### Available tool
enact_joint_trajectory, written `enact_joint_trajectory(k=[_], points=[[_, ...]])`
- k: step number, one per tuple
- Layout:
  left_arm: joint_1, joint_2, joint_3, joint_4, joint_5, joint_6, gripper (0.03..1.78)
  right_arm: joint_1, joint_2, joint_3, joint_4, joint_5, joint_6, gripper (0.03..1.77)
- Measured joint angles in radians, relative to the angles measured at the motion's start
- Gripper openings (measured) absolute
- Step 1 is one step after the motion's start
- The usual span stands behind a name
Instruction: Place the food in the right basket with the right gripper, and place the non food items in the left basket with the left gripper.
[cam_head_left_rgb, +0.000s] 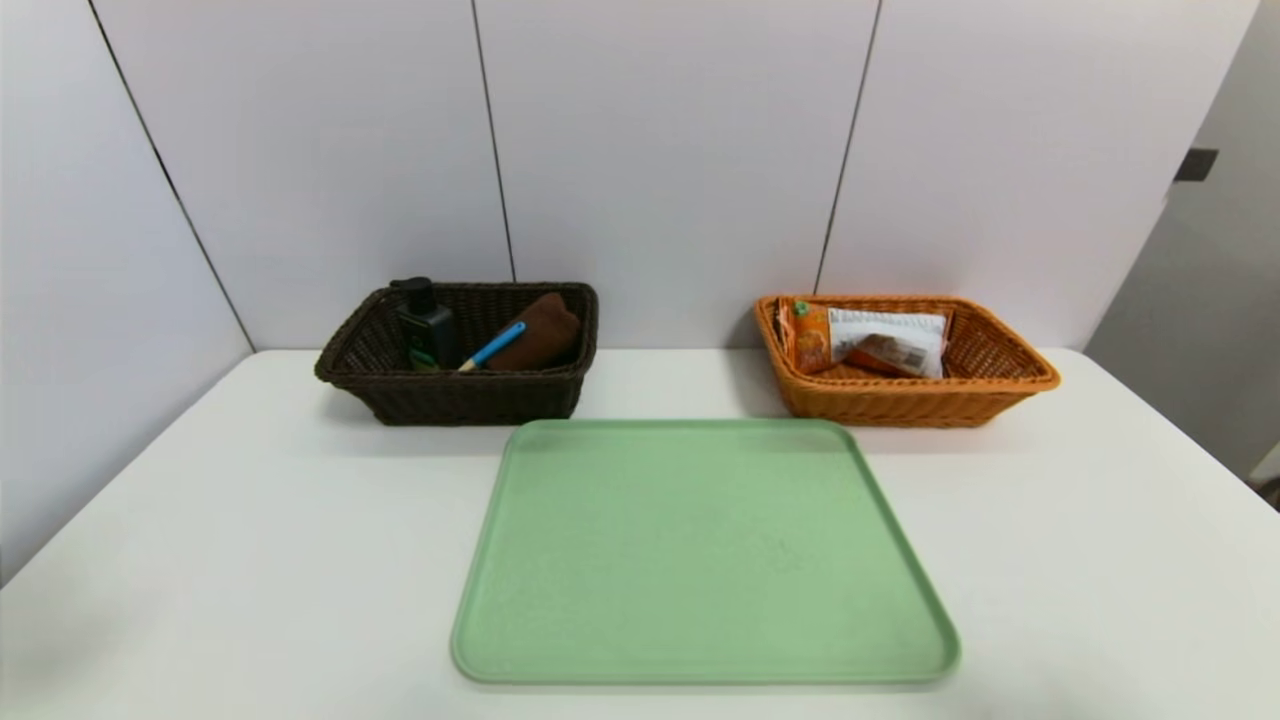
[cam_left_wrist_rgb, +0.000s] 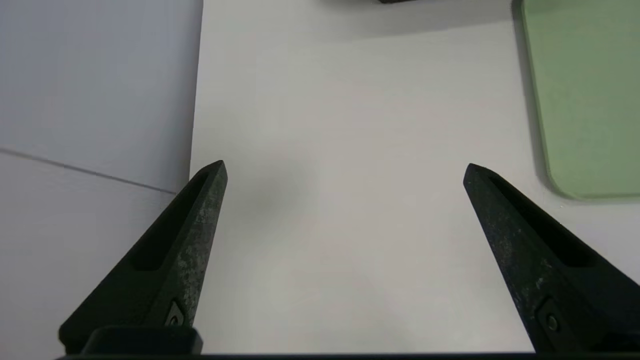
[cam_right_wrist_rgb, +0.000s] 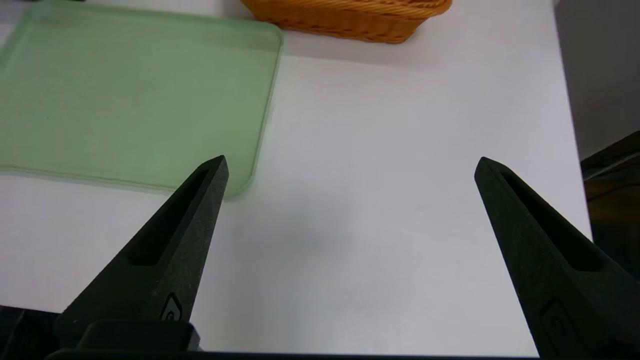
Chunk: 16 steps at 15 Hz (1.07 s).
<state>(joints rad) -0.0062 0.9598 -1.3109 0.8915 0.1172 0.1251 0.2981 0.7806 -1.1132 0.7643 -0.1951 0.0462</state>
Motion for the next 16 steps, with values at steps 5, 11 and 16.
enact_joint_trajectory(k=[5, 11, 16], points=[[0.003, -0.299, 0.217, 0.024, 0.034, 0.002, 1.69, -0.073, -0.160, 0.024, -0.014, -0.080, -0.007, 1.70], [0.003, -0.487, 0.338, 0.040, 0.034, 0.000, 1.69, -0.179, -0.310, 0.037, -0.001, -0.107, -0.012, 1.70], [0.003, -0.569, 0.368, 0.067, 0.030, 0.003, 1.69, -0.255, -0.440, 0.124, 0.012, -0.096, -0.055, 1.70]])
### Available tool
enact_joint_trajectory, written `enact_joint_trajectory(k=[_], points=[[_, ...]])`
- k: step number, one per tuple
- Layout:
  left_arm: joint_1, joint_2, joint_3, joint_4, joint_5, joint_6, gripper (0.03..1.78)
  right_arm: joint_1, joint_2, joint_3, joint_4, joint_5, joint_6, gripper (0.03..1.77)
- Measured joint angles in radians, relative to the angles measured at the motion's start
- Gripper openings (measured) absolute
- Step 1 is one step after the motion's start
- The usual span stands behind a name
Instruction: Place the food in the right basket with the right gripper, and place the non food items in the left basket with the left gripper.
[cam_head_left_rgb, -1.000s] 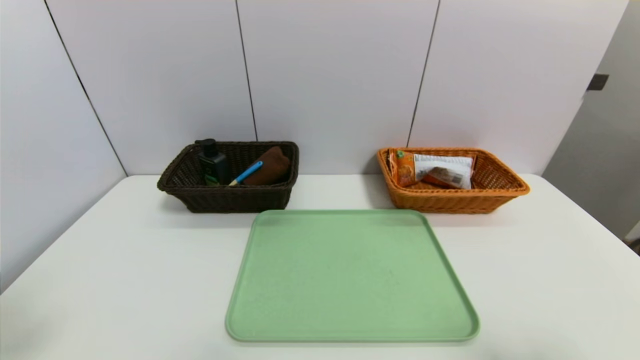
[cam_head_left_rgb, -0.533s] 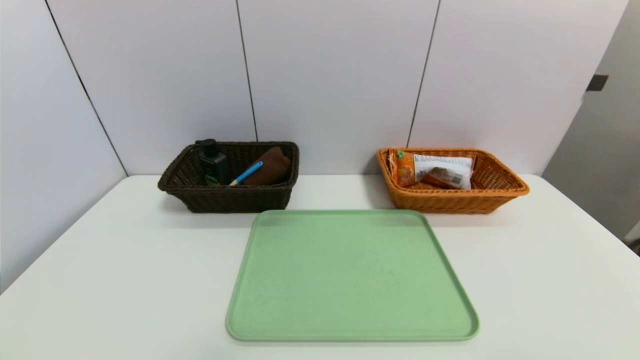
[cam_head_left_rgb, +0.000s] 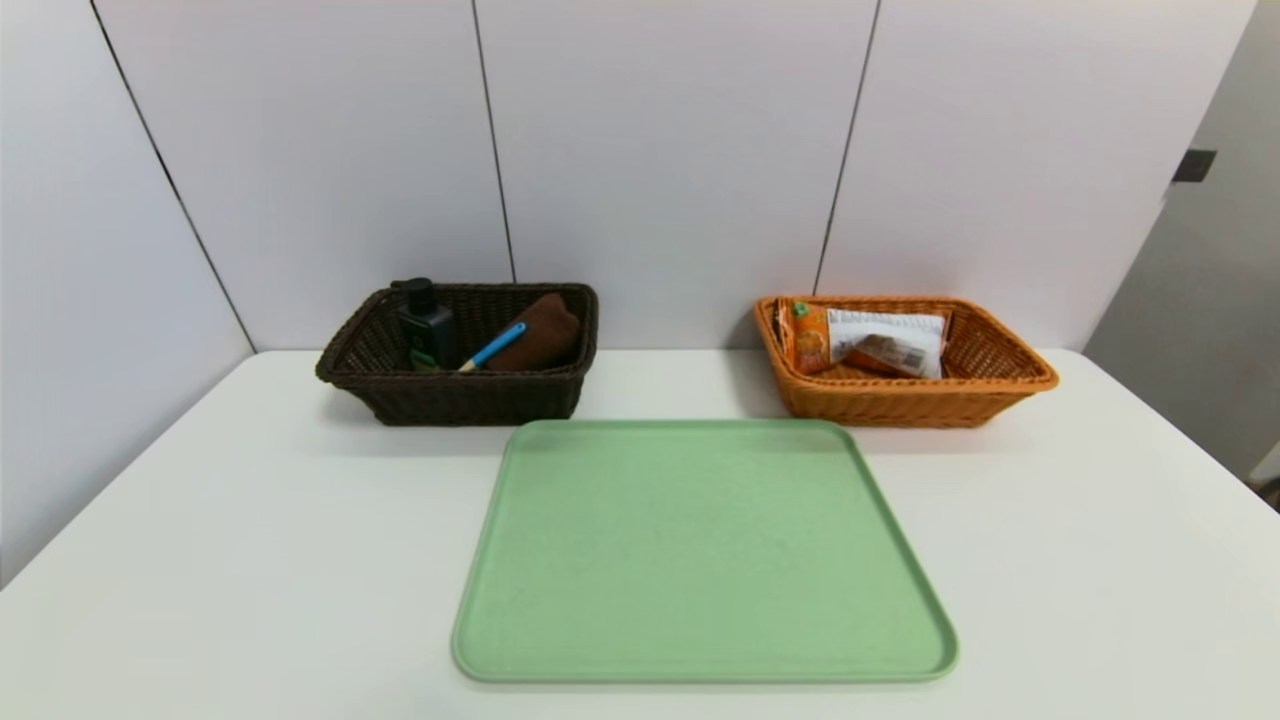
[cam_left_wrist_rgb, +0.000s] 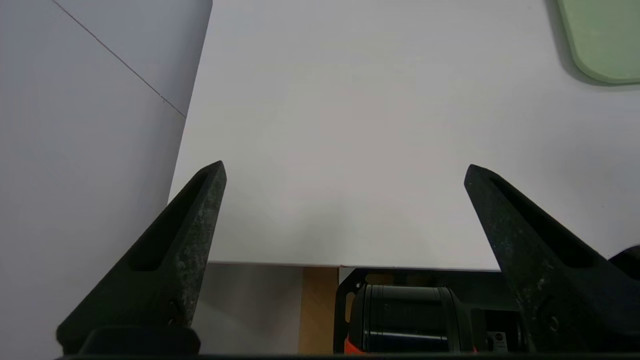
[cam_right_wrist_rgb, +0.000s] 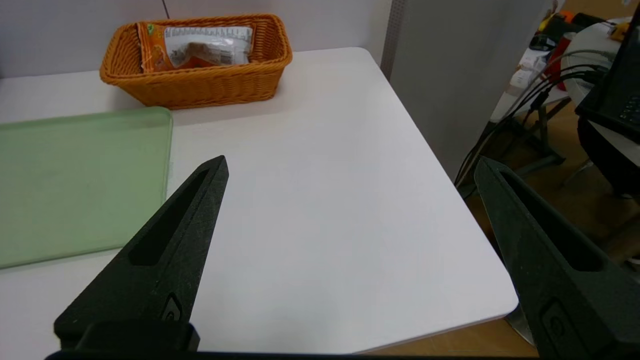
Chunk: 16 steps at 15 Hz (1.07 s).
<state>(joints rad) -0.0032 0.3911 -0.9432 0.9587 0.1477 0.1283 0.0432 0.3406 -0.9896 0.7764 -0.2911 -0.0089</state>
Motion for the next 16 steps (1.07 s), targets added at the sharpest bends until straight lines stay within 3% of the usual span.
enact_joint_trajectory(k=[3, 6, 12, 14, 16], points=[[0.000, -0.058, 0.076, -0.010, -0.017, 0.004, 1.69, -0.006, -0.064, 0.082, -0.032, 0.006, -0.007, 1.70], [0.000, -0.120, 0.216, -0.087, -0.054, 0.006, 1.69, -0.014, -0.107, 0.241, -0.179, 0.017, -0.015, 1.70], [0.001, -0.209, 0.646, -0.552, -0.121, 0.076, 1.69, -0.030, -0.167, 0.643, -0.649, 0.100, -0.096, 1.70], [0.001, -0.239, 0.745, -0.697, -0.160, 0.085, 1.69, -0.035, -0.204, 0.741, -0.714, 0.128, -0.101, 1.70], [0.001, -0.270, 0.804, -0.737, -0.205, 0.086, 1.69, -0.038, -0.251, 0.804, -0.721, 0.157, -0.106, 1.70]])
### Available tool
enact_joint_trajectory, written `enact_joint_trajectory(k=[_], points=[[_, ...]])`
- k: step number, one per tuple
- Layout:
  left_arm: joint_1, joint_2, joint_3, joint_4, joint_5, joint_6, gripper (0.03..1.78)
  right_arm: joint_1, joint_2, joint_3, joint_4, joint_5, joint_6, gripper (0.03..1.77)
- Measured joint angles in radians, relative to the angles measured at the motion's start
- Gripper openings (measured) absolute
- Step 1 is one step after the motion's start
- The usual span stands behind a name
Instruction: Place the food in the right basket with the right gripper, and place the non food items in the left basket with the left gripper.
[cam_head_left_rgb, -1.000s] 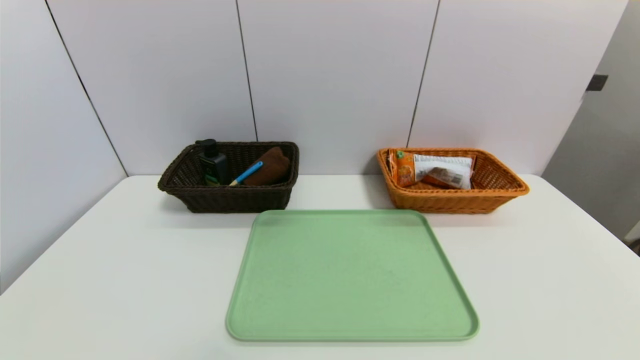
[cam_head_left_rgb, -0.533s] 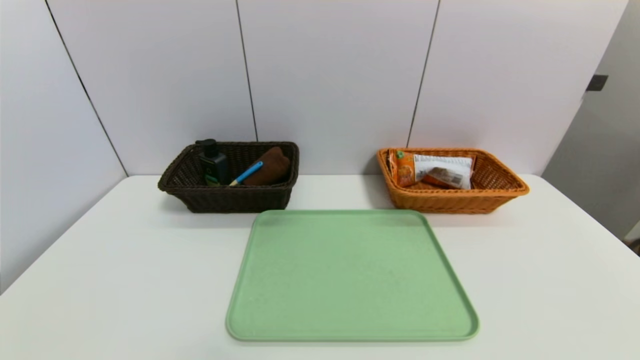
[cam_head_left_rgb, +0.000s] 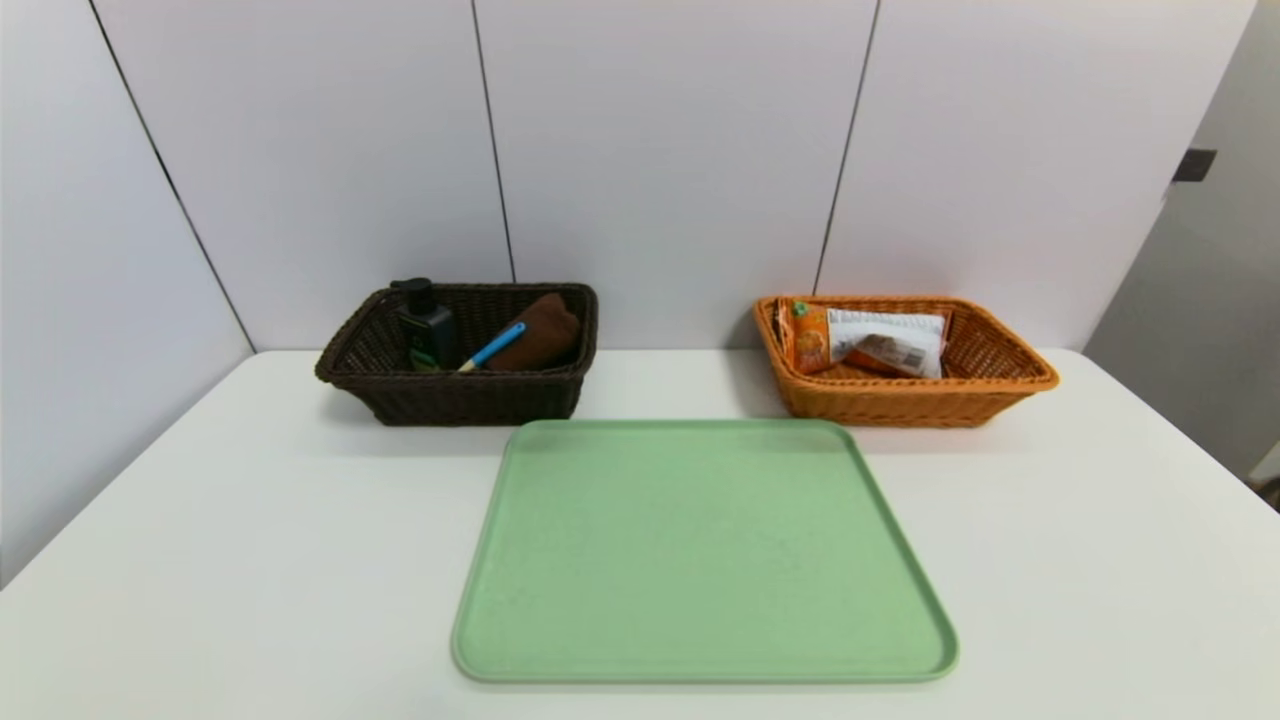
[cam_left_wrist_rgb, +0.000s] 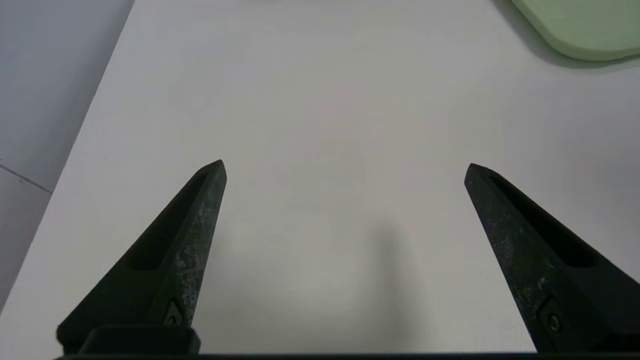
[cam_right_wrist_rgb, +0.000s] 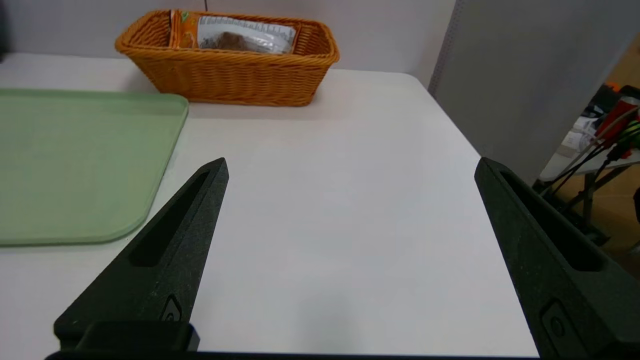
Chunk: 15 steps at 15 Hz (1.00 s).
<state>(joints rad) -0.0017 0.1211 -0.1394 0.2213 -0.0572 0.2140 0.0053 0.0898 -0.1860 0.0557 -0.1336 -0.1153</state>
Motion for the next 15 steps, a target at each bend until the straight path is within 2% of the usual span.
enact_joint_trajectory(k=[4, 6, 8, 10, 15], points=[[-0.001, -0.064, 0.048, -0.011, -0.025, -0.019, 1.69, -0.002, -0.072, 0.109, -0.004, 0.033, -0.030, 1.70], [-0.001, -0.079, 0.052, -0.011, -0.024, -0.026, 1.69, -0.002, -0.084, 0.128, -0.004, 0.109, -0.022, 1.70], [0.000, -0.101, 0.054, -0.010, -0.022, -0.045, 1.69, -0.002, -0.089, 0.157, -0.009, 0.157, -0.009, 1.70], [0.000, -0.113, 0.056, -0.010, -0.019, -0.065, 1.69, -0.002, -0.091, 0.166, -0.013, 0.162, 0.038, 1.70], [0.000, -0.120, 0.057, -0.006, -0.018, -0.096, 1.69, -0.001, -0.091, 0.169, -0.013, 0.154, 0.079, 1.70]])
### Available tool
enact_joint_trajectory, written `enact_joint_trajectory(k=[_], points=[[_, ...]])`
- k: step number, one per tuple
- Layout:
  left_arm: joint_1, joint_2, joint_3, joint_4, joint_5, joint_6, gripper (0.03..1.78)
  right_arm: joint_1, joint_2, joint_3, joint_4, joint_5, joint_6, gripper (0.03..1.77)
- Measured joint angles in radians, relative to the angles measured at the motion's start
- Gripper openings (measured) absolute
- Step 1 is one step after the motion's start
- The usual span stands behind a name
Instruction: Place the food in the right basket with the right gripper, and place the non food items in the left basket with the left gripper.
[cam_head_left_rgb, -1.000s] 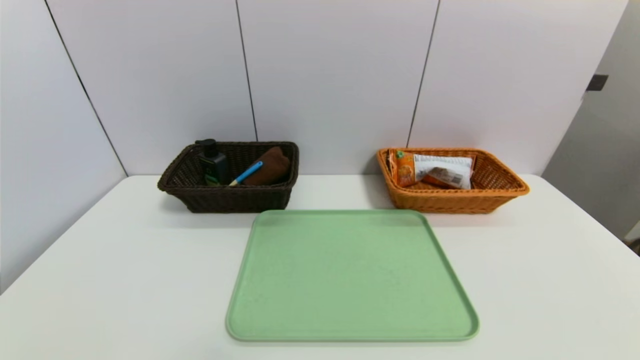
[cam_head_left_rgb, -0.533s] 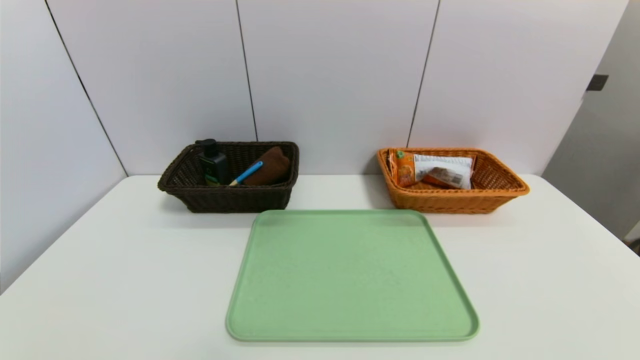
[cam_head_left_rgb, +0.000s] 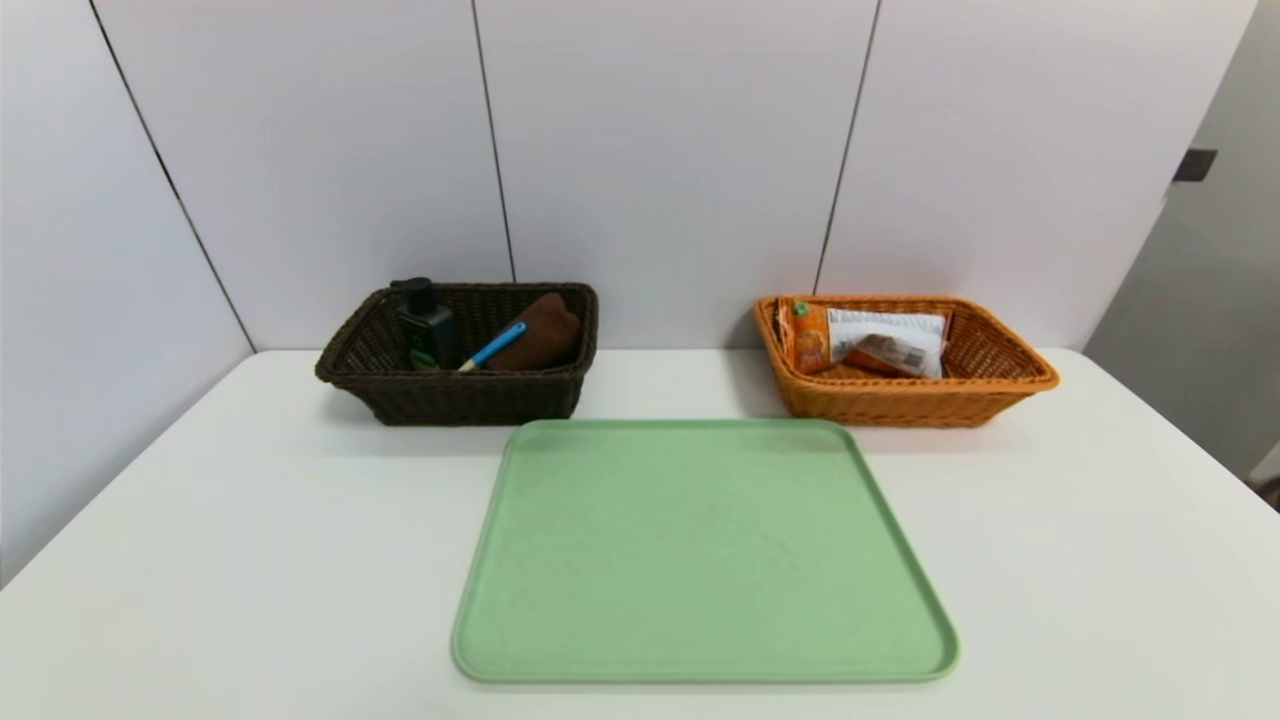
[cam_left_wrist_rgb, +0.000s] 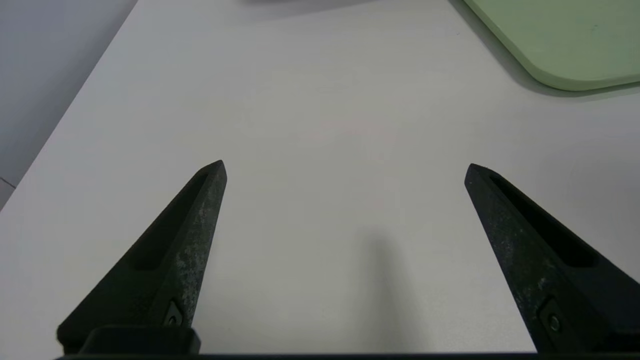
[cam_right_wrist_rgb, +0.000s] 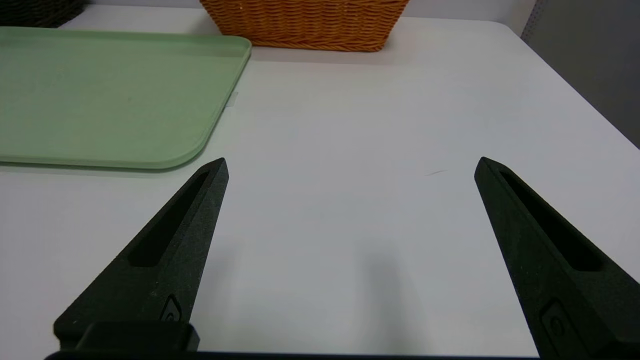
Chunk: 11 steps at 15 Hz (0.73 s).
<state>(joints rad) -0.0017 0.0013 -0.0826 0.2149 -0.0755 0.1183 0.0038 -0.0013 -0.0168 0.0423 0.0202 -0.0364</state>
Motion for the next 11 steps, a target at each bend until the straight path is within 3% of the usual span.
enact_joint_trajectory(k=[11], points=[[-0.001, -0.001, 0.001, 0.001, 0.022, -0.019, 1.69, 0.000, 0.000, 0.001, -0.002, -0.024, 0.036, 1.70]])
